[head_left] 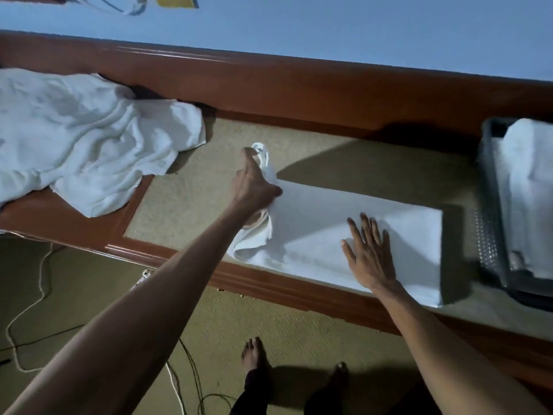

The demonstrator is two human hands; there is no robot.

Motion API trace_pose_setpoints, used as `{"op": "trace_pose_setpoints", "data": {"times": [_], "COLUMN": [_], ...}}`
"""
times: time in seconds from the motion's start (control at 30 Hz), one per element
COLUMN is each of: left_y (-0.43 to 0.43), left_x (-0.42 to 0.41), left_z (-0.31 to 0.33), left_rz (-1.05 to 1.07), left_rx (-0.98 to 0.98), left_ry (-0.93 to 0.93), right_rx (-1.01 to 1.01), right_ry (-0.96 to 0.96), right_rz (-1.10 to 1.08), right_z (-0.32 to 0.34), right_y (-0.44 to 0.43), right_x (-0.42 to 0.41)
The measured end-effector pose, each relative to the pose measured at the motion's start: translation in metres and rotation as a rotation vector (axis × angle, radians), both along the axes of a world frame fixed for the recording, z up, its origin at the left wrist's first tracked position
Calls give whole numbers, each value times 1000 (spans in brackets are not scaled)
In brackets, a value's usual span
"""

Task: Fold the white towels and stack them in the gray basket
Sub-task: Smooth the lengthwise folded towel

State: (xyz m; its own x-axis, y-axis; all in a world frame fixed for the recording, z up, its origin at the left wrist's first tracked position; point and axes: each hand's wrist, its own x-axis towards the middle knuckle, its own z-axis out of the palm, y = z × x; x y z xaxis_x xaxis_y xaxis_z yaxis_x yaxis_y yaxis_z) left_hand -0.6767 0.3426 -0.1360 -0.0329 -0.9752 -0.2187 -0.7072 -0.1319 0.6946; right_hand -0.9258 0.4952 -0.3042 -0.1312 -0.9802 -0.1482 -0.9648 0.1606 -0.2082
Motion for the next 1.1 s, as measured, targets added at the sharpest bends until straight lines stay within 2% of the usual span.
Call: {"op": "trace_pose_setpoints", "data": {"times": [0.1, 0.3, 0.4, 0.47, 0.5, 0.6, 0.63, 0.7, 0.8, 0.93, 1.1], "left_y": [28, 78, 103, 115, 120, 130, 130, 128, 114, 96, 86], "left_x": [-61, -169, -214, -240, -251, -271, -273, -270, -252, -219, -190], "left_z": [-3, -28, -43, -52, -55, -63, -65, -67, -67, -66, -65], "left_rz": [-115, -293, -374, -405, -417, -474, -493, -496, -447, -382, -272], "left_rx": [-84, -38, -8, 17, 31, 99, 123, 134, 108, 92, 20], "left_ry": [-31, 39, 65, 78, 82, 101, 110, 103, 26, -65, -122], "right_rx": [5, -72, -318, -489, -513, -320, -226, -108, -75, 87, 93], "right_ry": [43, 36, -109, -298, -428, -848, -913, -944, -977, -921, -943], "right_rz": [-45, -111, -124, -240, -317, -598, -660, -729, -778, -715, -722], "right_z": [-1, -7, -5, 4, 12, 36, 40, 41, 41, 44, 36], "right_y": [28, 70, 81, 82, 83, 79, 77, 74, 70, 69, 69], "right_x": [-52, -127, -143, -149, -149, -142, -141, -138, -137, -139, -149]}}
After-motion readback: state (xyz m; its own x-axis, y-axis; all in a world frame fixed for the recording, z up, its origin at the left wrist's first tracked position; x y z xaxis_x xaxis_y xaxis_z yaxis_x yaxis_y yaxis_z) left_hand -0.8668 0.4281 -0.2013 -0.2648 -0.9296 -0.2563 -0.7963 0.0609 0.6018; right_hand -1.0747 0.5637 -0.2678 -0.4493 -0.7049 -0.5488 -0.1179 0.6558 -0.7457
